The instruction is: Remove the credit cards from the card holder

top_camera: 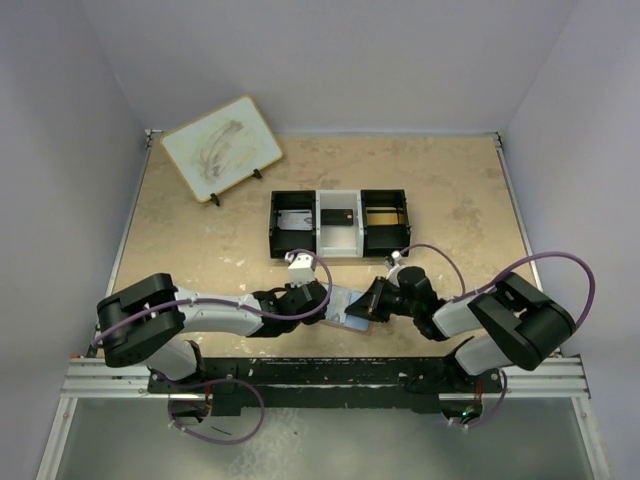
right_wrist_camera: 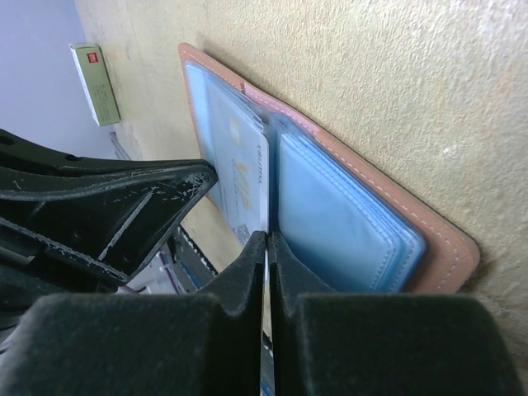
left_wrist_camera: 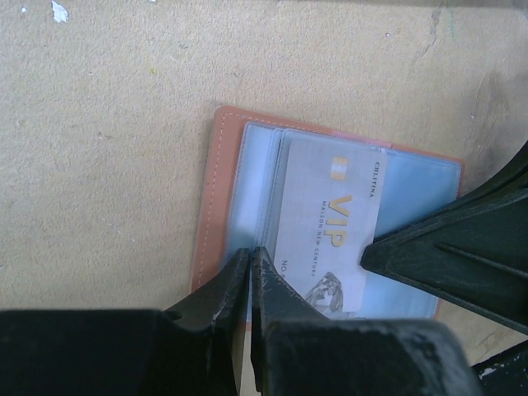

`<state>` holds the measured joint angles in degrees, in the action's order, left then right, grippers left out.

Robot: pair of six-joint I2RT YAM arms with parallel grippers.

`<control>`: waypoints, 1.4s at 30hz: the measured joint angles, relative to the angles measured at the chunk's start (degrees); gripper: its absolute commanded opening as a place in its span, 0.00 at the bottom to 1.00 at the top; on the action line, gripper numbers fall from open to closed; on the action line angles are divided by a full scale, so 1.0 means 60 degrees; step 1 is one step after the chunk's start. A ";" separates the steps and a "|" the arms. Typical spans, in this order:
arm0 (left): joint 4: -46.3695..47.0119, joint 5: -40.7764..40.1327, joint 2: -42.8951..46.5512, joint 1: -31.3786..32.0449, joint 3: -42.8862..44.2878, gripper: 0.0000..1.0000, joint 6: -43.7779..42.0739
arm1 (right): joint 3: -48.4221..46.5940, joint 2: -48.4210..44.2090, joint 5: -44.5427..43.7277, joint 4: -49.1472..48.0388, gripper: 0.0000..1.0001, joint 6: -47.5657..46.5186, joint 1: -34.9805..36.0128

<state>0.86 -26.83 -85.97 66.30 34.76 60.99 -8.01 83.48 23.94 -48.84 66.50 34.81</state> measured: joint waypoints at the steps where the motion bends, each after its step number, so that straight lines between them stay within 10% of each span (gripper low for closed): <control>1: -0.0004 0.0000 0.0000 0.0000 0.0000 0.02 0.0000 | 0.0000 0.0000 0.0004 0.0000 0.00 -0.0004 -0.0004; 42: -0.0455 0.0812 -0.0033 -0.0011 0.1217 0.06 -0.1377 | 0.0244 -0.1639 -0.0313 0.1763 0.00 -0.0590 -0.0244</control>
<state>-1.87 -21.96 -86.17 66.24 42.06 52.73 -6.55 73.65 22.06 -38.26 62.96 33.34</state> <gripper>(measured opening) 0.095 0.005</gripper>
